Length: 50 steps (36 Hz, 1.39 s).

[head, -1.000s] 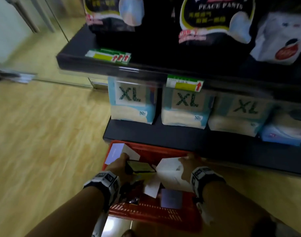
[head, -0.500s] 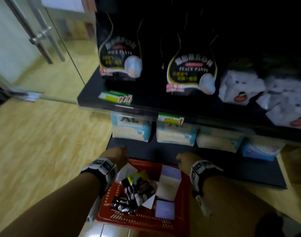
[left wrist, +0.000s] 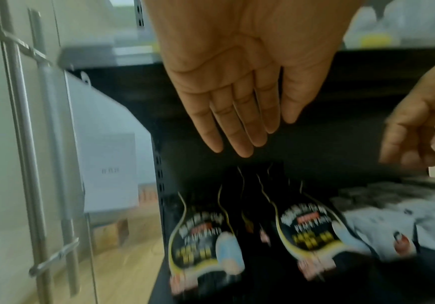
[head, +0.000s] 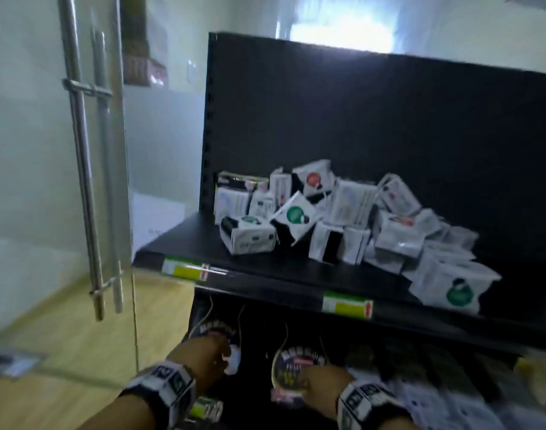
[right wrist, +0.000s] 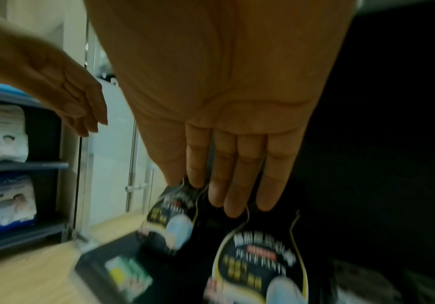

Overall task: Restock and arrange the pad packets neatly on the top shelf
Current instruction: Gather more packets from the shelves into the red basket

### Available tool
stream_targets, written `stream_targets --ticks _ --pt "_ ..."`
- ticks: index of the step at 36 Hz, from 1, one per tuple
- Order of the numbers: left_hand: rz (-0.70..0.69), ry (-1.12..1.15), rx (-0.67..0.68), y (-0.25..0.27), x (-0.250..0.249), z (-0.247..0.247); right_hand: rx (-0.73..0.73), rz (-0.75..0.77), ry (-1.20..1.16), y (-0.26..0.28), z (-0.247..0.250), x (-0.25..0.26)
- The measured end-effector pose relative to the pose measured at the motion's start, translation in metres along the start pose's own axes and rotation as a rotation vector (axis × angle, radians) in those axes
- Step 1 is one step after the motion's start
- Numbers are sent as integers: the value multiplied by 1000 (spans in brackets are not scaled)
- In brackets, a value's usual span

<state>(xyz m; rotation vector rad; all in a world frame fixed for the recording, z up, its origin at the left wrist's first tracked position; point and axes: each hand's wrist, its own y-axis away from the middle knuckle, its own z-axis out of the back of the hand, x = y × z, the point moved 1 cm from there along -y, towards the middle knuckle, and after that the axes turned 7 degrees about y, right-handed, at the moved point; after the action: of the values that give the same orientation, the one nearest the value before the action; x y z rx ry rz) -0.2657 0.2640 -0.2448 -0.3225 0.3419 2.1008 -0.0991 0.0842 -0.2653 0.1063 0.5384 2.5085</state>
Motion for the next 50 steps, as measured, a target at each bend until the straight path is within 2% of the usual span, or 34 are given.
stream_targets --ticks 2,7,10,15,22,28,32,37,44,47,50 --pt "-52 69 25 5 -6 36 -23 69 -15 8 37 -1" --pt "-192 -75 -184 1 -17 100 -74 67 -17 35 102 3" --pt "-279 -72 -241 -3 -25 120 -142 63 -7 46 124 2" --pt "-371 -46 -245 -13 -48 142 -109 56 -18 65 156 -8" --pt "-440 -10 -317 -42 -87 178 -198 -32 18 78 212 -53" --pt "-340 24 -434 -72 -101 209 -335 -67 -58 69 270 -107" --pt "-227 -10 -518 -94 -100 230 -495 -62 -21 48 308 -133" --pt "-41 -47 -582 -118 -97 256 -577 -82 116 0 333 -145" --pt "141 -178 -526 -154 -79 287 -607 -157 210 -51 343 -149" --pt "173 -244 -485 -170 -63 295 -642 -201 162 -63 345 -150" --pt "188 -339 -387 -190 -48 300 -645 -206 69 -70 347 -148"
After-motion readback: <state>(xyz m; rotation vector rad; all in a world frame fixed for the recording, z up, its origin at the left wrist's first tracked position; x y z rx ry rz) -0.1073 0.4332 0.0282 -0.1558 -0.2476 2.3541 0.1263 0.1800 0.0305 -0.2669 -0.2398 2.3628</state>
